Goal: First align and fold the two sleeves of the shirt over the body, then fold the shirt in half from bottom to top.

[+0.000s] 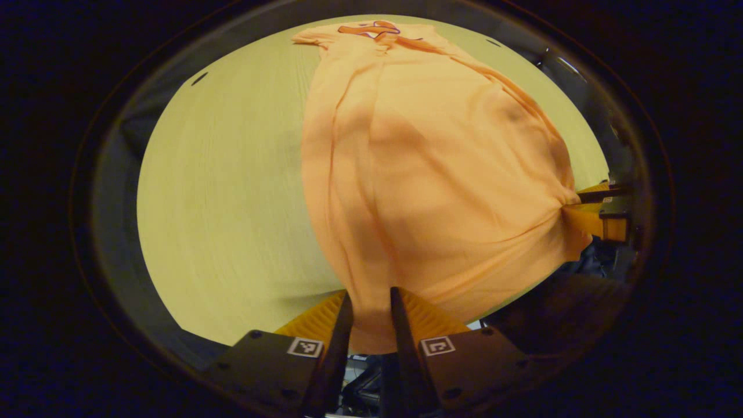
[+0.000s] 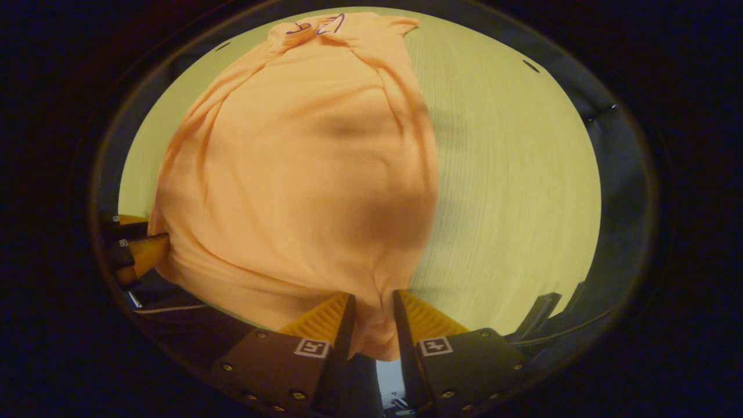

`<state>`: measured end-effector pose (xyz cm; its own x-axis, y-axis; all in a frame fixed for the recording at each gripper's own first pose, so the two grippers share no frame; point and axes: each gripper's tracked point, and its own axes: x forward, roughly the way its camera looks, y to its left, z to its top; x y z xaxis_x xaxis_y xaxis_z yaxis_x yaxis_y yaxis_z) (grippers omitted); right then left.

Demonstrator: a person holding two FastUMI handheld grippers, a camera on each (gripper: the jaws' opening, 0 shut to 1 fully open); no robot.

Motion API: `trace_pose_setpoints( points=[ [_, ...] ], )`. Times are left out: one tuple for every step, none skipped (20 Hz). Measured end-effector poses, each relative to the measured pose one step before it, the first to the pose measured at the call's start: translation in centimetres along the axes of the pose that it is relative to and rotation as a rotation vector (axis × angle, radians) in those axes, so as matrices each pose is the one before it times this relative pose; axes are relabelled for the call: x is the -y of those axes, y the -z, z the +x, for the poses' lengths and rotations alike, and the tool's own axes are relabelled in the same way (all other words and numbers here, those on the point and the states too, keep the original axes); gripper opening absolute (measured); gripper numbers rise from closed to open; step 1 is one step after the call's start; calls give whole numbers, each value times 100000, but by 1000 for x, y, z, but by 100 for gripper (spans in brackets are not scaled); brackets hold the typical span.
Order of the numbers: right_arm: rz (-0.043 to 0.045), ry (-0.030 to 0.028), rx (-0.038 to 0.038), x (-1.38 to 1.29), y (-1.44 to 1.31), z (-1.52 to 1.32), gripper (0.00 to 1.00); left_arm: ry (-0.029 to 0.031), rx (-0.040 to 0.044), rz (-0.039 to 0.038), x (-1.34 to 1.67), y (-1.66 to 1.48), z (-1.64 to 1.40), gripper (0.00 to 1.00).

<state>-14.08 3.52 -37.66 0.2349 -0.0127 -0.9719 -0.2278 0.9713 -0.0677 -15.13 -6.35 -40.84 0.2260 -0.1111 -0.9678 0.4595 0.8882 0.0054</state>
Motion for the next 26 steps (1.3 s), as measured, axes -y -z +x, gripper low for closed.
trace_pose_setpoints(
  points=[
    [-1592, 549, -683, -95, 136, 87, 26, 693, 478, -661, 140, -221, 28, 25],
    [-1770, 480, -295, -5, -156, 37, 24, 403, -815, -791, -35, 74, -122, 16],
    [454, 1362, 496, 146, -230, -460, 24, 569, -162, -972, -87, -105, 106, 13],
    [969, 500, 891, 85, 77, 40, 13, 1332, 2331, -2318, 49, -175, 31, 14],
    [-595, -235, -739, -171, 130, 266, 3, 930, -331, -1914, -3, -93, -138, 7],
    [583, -375, -226, 14, -60, -67, 4, 875, 357, -1662, -110, -61, -26, 7],
    [453, -1093, -426, 19, -23, 14, 3, 772, 701, -1217, 102, -70, -229, 7],
    [1117, -1860, -279, -115, -99, -46, 3, 513, 532, -608, -48, -16, -28, 6],
    [1778, -1589, -371, -69, -26, 19, 4, 271, 231, -492, -5, 13, -2, 6],
    [1633, -1289, -515, -43, -18, -116, 3, -406, 265, -259, -143, -86, -22, 6],
    [1492, -1676, -257, -199, -32, -61, 3, -1162, 364, 7, -210, -179, 74, 6],
    [1138, -1051, -208, -177, -94, -161, 4, -743, 101, -285, -166, -197, -58, 6],
    [708, -798, 365, -202, -137, -160, 3, -223, 376, -282, -99, -264, -218, 6],
    [480, -333, 661, -9, -187, -291, 3, -228, 413, -452, -109, -150, -156, 6],
    [450, -285, 1235, -74, -317, -331, 3, 114, 1093, -551, -42, -318, -375, 6],
    [452, -231, 1164, 22, -404, -430, 3, 443, 1035, -907, -54, -419, -434, 7],
    [735, -340, 1496, 18, -542, -422, 3, 750, 1164, -1337, 63, -538, -455, 7],
    [790, -195, 1462, 104, -683, -443, 3, 541, 1113, -1352, 81, -612, -360, 7],
    [736, -222, 1643, 108, -700, -437, 3, 771, 1116, -1178, 93, -621, -415, 7],
    [678, -190, 1703, 174, -820, -480, 3, 671, 1277, -1104, 87, -661, -466, 6],
    [578, -138, 1777, 129, -953, -385, 4, 495, 1266, -775, 164, -878, -268, 6],
    [464, 5, 1807, 166, -1028, -380, 3, 191, 1401, 100, 88, -920, -321, 6],
    [435, -199, 1852, 43, -1064, -348, 3, -218, 1607, 740, 80, -1019, -242, 6],
    [598, -185, 1923, 97, -1201, -341, 3, -315, 1827, 822, 37, -1115, -217, 6],
    [442, -270, 2001, 29, -1271, -248, 4, -110, 1691, 553, -2, -1379, -140, 6],
    [194, -62, 2125, -15, -1407, -293, 3, -115, 2050, 360, -42, -1426, -177, 6]
  ],
)
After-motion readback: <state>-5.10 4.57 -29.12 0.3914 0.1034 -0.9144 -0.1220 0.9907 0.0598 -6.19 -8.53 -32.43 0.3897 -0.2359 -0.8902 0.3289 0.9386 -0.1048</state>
